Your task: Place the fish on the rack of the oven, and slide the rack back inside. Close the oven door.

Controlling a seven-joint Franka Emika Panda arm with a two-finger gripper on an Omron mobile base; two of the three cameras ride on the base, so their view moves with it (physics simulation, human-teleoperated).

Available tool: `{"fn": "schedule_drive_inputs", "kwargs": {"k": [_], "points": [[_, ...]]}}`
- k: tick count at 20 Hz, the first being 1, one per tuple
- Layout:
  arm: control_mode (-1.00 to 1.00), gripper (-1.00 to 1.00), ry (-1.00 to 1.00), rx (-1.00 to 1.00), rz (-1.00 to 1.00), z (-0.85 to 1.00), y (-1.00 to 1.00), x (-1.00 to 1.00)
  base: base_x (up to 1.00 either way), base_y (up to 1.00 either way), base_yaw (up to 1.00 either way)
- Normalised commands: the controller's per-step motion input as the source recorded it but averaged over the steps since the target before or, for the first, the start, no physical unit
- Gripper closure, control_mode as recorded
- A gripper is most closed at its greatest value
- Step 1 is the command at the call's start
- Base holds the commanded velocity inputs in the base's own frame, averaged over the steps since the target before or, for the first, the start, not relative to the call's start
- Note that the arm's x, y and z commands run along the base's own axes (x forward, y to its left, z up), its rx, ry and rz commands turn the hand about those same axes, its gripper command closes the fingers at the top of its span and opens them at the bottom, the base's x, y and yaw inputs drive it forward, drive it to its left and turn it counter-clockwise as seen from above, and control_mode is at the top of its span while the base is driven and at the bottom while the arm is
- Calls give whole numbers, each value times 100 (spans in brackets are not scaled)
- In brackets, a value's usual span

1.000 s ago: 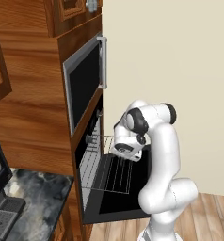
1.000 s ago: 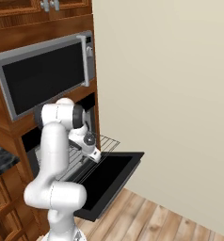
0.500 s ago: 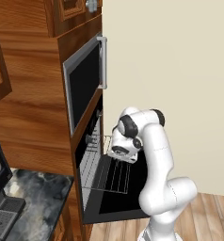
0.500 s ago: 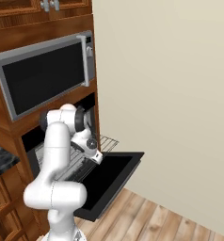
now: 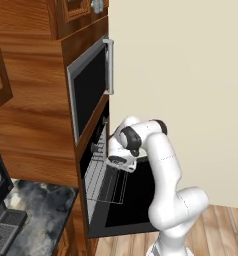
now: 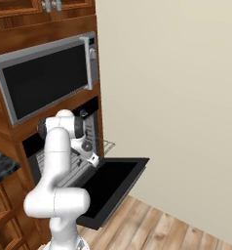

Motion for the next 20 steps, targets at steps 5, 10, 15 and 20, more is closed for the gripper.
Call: {"fn": "schedule_drive_inputs", "kwargs": {"k": [5,10,15,20], "points": [[-100,-100,-7,0,0,47,-70,-66,0,0,0],[-100,-100,-16,0,1,95,-31,-65,0,0,0],[-100,-100,-20,-8,3,82,2,-57,0,0,0],[-100,-100,-13,-2,3,37,-26,-96,0,0,0]]}}
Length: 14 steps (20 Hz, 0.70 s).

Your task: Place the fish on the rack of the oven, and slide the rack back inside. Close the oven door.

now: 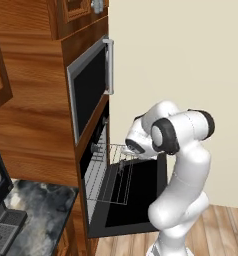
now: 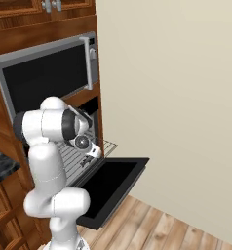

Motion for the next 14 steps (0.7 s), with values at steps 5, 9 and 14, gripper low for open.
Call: {"fn": "schedule_drive_inputs", "kwargs": {"k": [5,9,14], "points": [[-100,-100,1,2,0,44,-84,-87,0,0,0],[-100,-100,6,3,0,47,-80,-33,0,0,0],[-100,-100,12,1,1,37,-72,-4,0,0,0]]}}
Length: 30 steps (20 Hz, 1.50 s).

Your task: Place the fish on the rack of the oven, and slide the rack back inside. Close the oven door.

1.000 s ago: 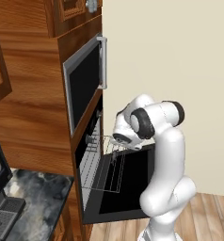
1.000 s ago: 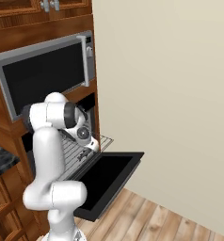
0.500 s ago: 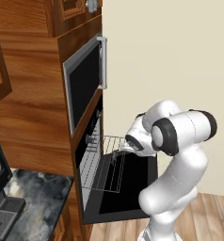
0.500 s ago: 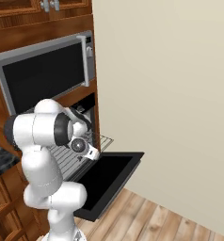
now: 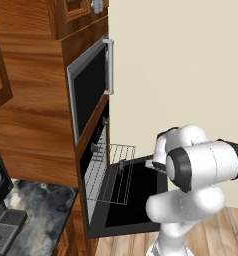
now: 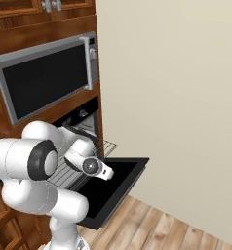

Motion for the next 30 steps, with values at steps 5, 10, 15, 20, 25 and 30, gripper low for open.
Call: {"fn": "schedule_drive_inputs", "kwargs": {"k": [5,10,15,20,25,30], "points": [[-100,-100,16,0,15,55,-48,0,0,0,0],[-100,-100,11,0,36,33,-42,-3,0,0,0],[-100,-100,0,0,57,0,-22,0,0,0,0],[-100,-100,-3,0,66,-4,-4,0,0,0,0],[-100,-100,-7,-4,61,-23,14,3,0,0,0],[-100,-100,-15,-11,56,-24,29,1,0,0,0]]}}
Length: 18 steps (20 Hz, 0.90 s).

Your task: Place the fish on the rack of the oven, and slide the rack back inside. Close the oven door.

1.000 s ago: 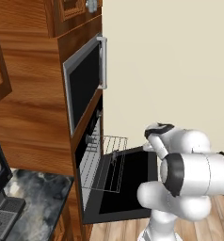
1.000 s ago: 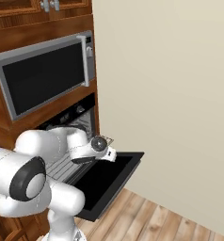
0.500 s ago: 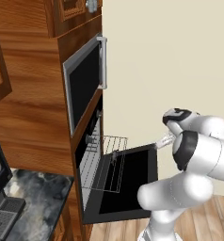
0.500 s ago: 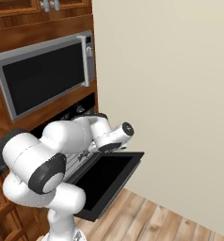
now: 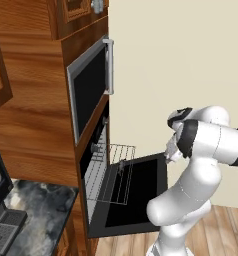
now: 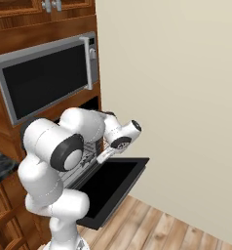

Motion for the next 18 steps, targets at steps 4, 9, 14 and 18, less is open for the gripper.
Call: {"fn": "schedule_drive_inputs", "kwargs": {"k": [4,9,14,18], "points": [[-100,-100,-30,-18,41,-21,20,-5,0,0,0],[-100,-100,-36,-17,3,-32,7,-29,0,0,0],[-100,-100,-17,-1,-8,-27,12,5,0,0,0],[-100,-100,-8,2,-8,-10,0,20,0,0,0]]}}
